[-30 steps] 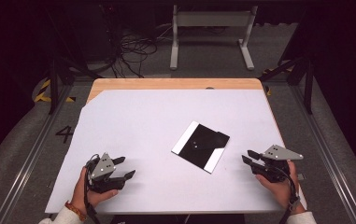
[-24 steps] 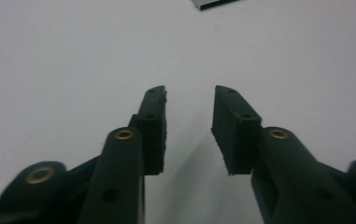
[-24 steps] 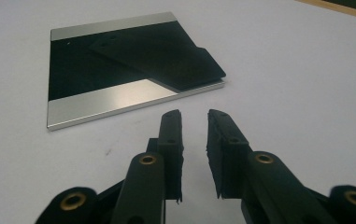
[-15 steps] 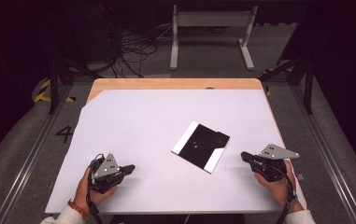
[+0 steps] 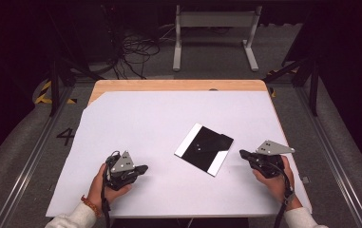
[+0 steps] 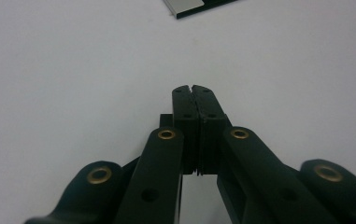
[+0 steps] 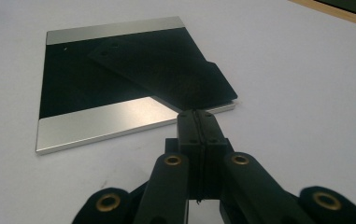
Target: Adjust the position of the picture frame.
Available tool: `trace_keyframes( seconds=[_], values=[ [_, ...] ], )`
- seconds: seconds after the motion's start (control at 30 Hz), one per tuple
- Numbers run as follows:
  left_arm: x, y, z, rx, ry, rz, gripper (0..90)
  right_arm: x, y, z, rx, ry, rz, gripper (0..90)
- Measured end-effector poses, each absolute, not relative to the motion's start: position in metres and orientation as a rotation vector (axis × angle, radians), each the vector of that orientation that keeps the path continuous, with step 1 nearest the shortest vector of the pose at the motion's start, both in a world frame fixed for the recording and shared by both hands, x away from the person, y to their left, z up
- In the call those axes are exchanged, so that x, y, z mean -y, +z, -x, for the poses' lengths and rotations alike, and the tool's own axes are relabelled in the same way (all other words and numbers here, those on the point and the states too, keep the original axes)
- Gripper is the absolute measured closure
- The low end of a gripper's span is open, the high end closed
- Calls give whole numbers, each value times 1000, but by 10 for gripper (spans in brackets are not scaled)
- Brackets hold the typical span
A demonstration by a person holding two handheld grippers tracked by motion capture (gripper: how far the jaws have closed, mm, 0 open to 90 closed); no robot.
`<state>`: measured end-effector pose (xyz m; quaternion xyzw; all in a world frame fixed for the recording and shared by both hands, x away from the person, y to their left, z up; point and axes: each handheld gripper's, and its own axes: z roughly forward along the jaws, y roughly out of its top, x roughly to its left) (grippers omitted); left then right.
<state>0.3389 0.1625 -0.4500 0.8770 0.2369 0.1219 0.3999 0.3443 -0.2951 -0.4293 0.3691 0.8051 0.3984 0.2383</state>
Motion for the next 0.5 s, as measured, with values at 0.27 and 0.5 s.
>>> trace_keyframes(
  seconds=[0.27,0.5],
  values=[
    [-139,-451,-350,-557,295,-2246,897,291,-433,-365,-2193,1069,-1050,900],
    [-121,-453,-363,-547,281,-2258,899,292,-438,-386,-2166,1058,-1113,900]
  ],
)
